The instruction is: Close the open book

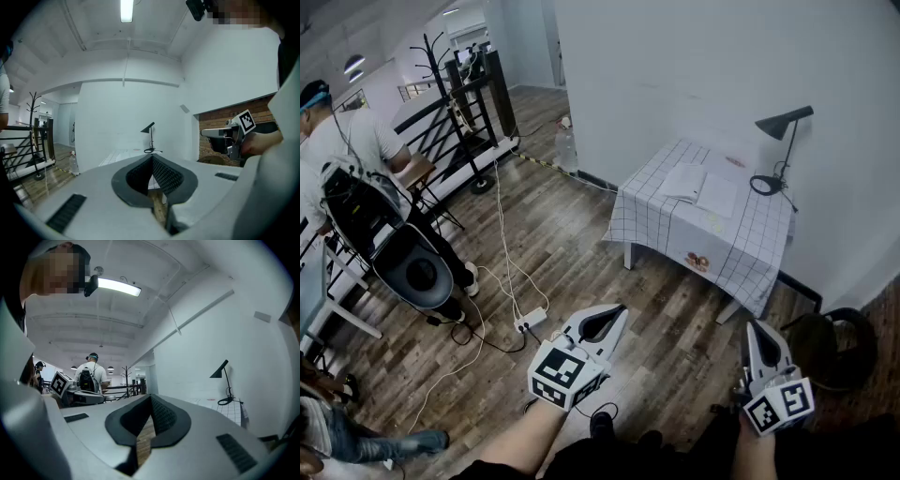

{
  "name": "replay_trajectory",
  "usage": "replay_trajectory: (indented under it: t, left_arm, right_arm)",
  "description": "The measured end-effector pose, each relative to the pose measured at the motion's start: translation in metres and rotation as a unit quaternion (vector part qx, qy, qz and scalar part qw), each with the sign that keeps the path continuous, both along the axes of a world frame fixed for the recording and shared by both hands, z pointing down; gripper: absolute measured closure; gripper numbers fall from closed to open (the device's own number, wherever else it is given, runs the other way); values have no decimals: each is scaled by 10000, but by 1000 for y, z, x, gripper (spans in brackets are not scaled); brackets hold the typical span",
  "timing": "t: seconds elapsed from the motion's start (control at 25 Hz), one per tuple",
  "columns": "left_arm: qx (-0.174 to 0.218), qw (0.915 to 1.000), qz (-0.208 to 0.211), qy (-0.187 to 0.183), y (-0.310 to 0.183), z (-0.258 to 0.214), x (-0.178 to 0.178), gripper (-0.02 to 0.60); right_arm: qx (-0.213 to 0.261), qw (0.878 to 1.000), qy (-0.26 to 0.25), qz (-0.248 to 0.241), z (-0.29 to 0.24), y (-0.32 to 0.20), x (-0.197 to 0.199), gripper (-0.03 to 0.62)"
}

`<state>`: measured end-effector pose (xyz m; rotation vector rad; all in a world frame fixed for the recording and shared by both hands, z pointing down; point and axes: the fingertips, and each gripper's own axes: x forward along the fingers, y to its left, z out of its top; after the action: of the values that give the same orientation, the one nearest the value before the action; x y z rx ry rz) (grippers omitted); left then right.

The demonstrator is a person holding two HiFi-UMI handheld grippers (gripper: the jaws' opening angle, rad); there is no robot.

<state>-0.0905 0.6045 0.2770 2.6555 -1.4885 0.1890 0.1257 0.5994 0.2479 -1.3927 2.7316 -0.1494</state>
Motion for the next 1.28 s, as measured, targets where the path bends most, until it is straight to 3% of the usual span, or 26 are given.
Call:
replay_trajectory:
  t: [0.48,0.84,1.28]
  left_arm:
    - [-56,10000,-43,18,-8,10,-27,578]
    - [-231,9994,236,138,-6,26,-67,578]
    - [-275,9991,191,257,-34,31,-107,578]
  right_arm:
    - [-47,9999,52,102,9,-3,-17,591]
    - [141,9998,107,-59,-8,-3,-82,591]
    - [-295,9995,42,-84,19,-34,-118,591]
